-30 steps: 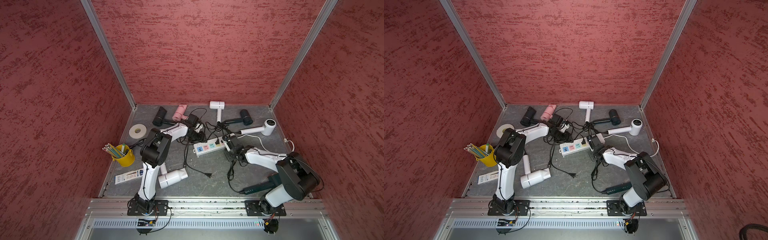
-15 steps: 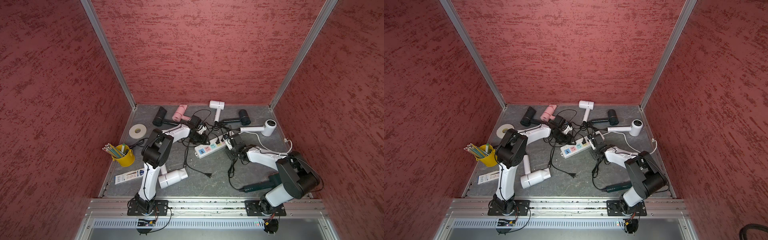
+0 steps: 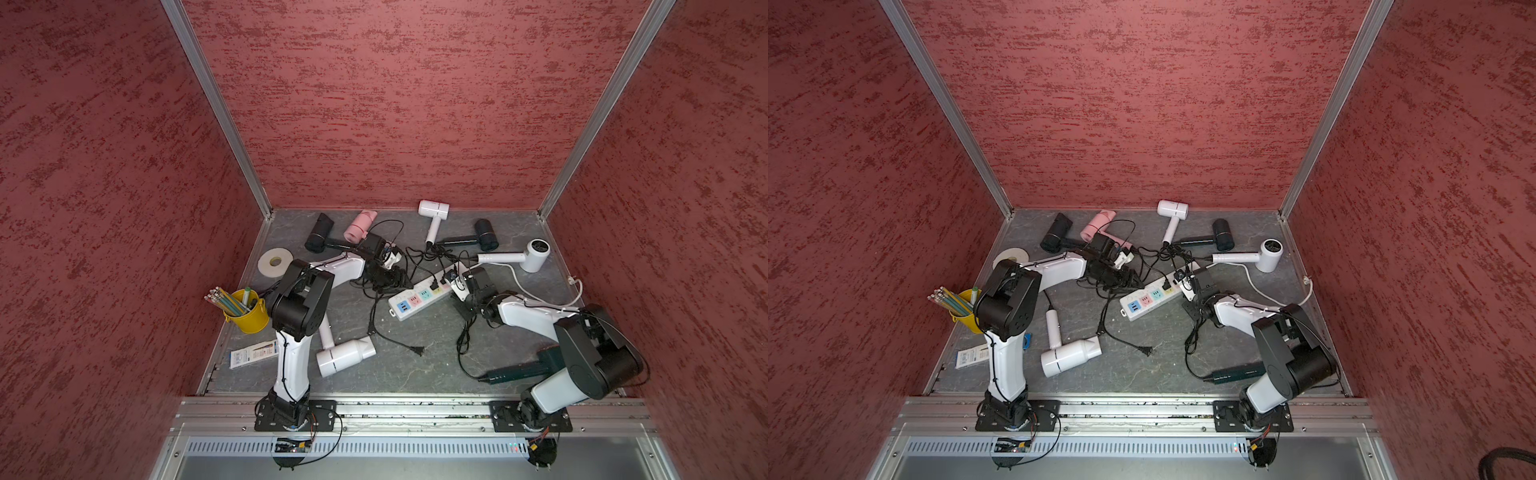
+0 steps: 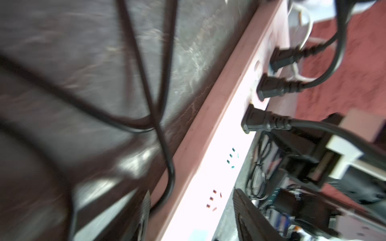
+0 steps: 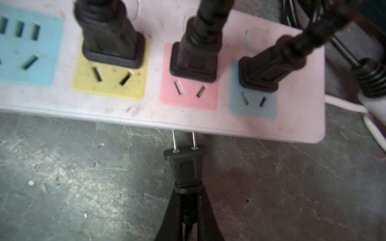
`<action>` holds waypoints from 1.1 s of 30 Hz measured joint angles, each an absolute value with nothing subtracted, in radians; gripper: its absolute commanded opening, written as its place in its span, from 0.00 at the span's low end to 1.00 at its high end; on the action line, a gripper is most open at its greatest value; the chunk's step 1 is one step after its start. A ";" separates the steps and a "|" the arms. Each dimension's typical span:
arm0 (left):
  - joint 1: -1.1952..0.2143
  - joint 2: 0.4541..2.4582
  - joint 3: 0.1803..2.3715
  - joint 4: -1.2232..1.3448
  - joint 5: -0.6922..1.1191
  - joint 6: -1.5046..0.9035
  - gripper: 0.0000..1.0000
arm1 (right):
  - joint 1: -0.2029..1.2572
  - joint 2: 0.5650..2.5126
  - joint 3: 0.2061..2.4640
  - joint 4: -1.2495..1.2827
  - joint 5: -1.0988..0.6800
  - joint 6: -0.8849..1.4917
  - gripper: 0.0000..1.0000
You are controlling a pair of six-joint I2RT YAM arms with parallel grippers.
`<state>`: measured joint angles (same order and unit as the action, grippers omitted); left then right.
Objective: Charge the blow dryers
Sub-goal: Insert the plug into the socket.
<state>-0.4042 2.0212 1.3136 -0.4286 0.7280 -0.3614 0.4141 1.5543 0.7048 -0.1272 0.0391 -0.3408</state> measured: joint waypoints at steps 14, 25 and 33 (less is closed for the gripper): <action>-0.378 2.205 1.653 -0.605 0.700 -0.418 0.55 | 0.398 1.560 0.705 -0.116 -0.002 -0.353 0.00; -0.442 2.461 2.049 -0.850 0.646 -0.374 0.48 | 0.397 1.564 0.706 -0.108 -0.005 -0.352 0.00; -0.512 2.551 2.206 -0.932 0.676 -0.340 0.49 | 0.397 1.590 0.718 -0.105 -0.004 -0.352 0.00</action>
<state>-0.5121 2.5507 2.2055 -0.9321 0.6762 -0.3401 0.3973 1.5898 0.7181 -0.1047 -0.0036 -0.3523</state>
